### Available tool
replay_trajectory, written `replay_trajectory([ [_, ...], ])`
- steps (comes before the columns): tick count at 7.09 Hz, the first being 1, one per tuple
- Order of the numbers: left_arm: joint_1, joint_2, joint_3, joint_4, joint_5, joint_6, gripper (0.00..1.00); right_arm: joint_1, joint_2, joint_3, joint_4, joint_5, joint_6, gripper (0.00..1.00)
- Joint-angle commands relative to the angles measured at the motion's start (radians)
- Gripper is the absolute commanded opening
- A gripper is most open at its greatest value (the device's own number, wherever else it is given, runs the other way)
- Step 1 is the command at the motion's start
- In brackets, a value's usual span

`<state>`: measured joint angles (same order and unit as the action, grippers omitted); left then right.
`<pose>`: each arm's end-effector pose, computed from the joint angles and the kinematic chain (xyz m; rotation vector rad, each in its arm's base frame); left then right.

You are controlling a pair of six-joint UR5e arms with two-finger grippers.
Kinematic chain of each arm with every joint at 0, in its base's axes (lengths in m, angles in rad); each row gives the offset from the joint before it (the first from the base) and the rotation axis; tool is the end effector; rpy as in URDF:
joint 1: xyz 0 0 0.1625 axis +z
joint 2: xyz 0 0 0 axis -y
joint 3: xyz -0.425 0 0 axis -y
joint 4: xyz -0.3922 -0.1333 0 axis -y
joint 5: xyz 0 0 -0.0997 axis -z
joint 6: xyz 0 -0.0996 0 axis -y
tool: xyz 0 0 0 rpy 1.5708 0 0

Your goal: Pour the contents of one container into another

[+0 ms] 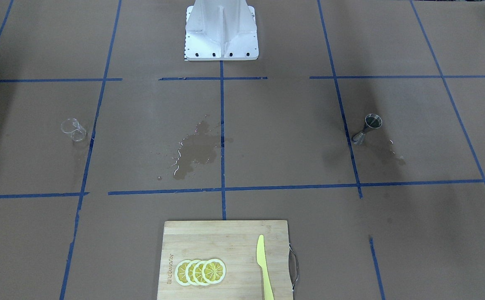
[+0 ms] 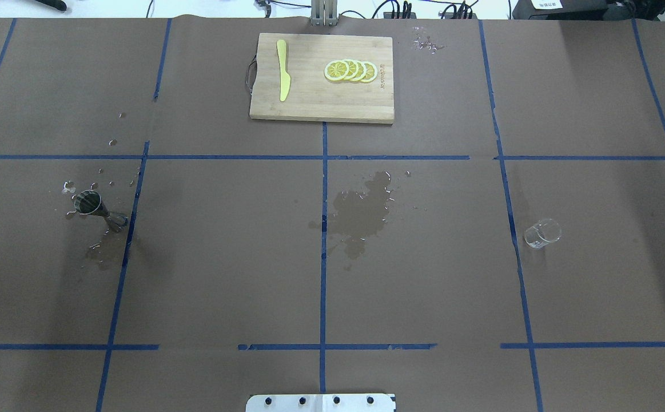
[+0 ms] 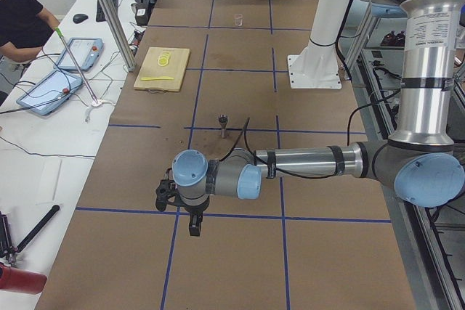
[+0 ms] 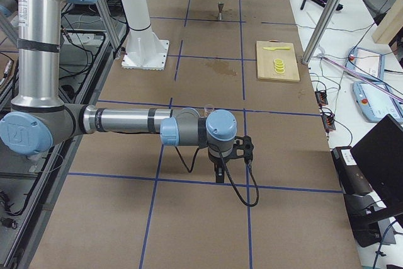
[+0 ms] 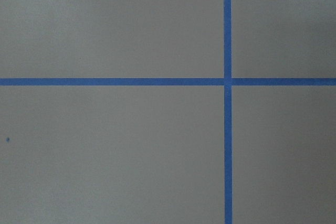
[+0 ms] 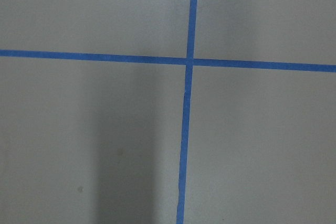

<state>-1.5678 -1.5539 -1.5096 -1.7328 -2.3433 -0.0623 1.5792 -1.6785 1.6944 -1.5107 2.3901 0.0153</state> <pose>-0.0623 -0.4893 0.6808 0.0545 0.7742 -0.0239 0.0643 -0.4505 0.6390 0.0689 -0.8191 -0.0088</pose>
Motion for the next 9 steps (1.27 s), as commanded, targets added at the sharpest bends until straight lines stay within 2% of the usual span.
replay_trajectory([
  [1,0.0,0.0,0.002,-0.001,-0.001,-0.001,1.0,0.002,-0.004,-0.051,0.117,0.0,0.046,1.0],
  [9,0.0,0.0,0.0,-0.004,-0.001,0.002,1.0,0.002,0.006,-0.052,0.127,0.0,0.078,1.0],
])
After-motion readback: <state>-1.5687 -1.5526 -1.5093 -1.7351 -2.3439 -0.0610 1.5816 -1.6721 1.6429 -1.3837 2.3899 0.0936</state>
